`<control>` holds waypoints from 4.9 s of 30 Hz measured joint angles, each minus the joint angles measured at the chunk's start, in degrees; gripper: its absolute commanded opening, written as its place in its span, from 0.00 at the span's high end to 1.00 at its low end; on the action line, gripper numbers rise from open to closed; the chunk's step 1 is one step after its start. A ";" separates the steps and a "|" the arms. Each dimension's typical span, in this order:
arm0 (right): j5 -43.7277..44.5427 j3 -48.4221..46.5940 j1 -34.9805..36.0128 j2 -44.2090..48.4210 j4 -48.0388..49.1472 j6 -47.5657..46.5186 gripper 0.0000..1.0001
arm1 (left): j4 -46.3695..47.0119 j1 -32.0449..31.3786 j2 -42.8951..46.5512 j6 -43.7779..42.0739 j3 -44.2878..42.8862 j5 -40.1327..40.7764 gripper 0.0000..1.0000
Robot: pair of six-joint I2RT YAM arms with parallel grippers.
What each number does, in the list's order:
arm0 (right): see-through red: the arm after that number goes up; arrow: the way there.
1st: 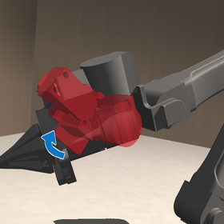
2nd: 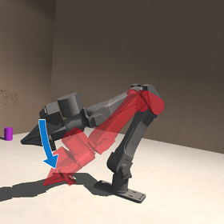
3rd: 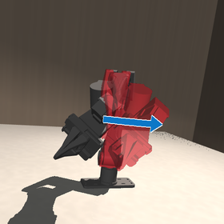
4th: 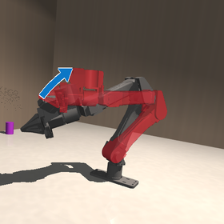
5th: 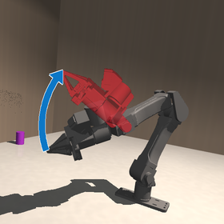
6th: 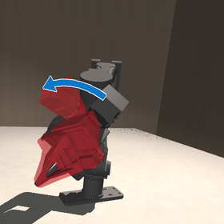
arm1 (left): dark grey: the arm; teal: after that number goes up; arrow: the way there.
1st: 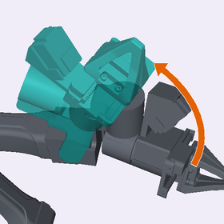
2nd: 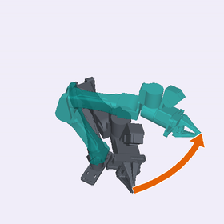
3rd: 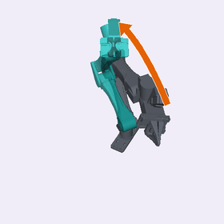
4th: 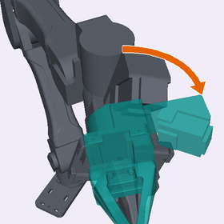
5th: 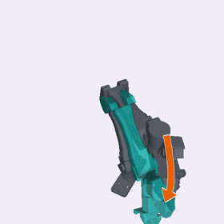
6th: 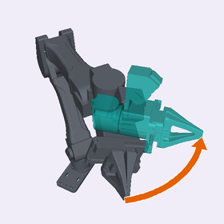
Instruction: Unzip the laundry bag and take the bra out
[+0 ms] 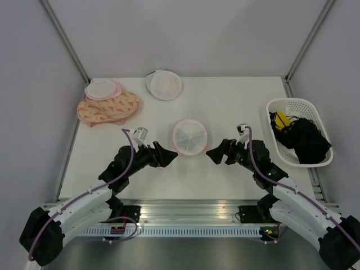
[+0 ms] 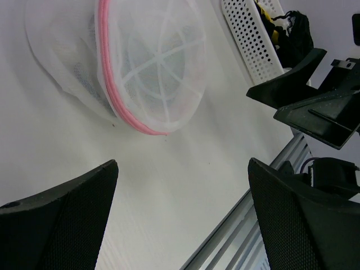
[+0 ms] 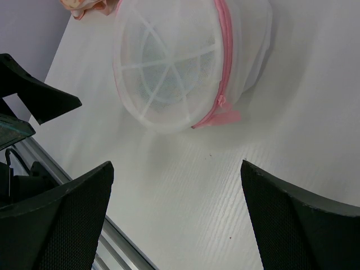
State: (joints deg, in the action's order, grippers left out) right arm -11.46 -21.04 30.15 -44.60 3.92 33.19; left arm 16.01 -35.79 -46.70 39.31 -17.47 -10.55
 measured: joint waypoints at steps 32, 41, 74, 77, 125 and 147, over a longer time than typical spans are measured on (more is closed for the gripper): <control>5.29 -7.69 0.00 -11.52 -0.52 -4.20 0.02 | 25.11 -17.64 -38.99 21.90 -4.17 39.19 0.09; 5.11 -6.80 0.00 -11.26 -0.61 -4.33 0.02 | 31.32 -12.92 -40.83 15.74 -8.11 36.81 0.73; 10.36 -9.33 8.52 -27.12 0.42 -4.90 0.71 | 21.66 0.79 -37.11 10.69 -11.30 2.60 0.98; 11.61 -9.49 8.70 -27.10 0.31 -5.18 0.88 | 21.03 0.79 -36.92 10.38 -11.30 2.64 0.98; 30.25 -7.30 20.96 -27.10 4.33 -1.51 0.96 | 8.11 3.30 -31.01 5.05 -13.97 -2.89 0.98; 50.77 -16.68 21.51 -25.59 -14.97 1.05 1.00 | 0.11 3.48 -35.32 -3.43 -23.41 -6.82 0.98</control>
State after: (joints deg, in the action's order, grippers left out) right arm 39.31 -37.71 51.66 -70.19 -11.05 34.24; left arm 16.12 -32.32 -82.02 35.88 -40.88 -17.37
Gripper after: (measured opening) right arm 0.007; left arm 0.037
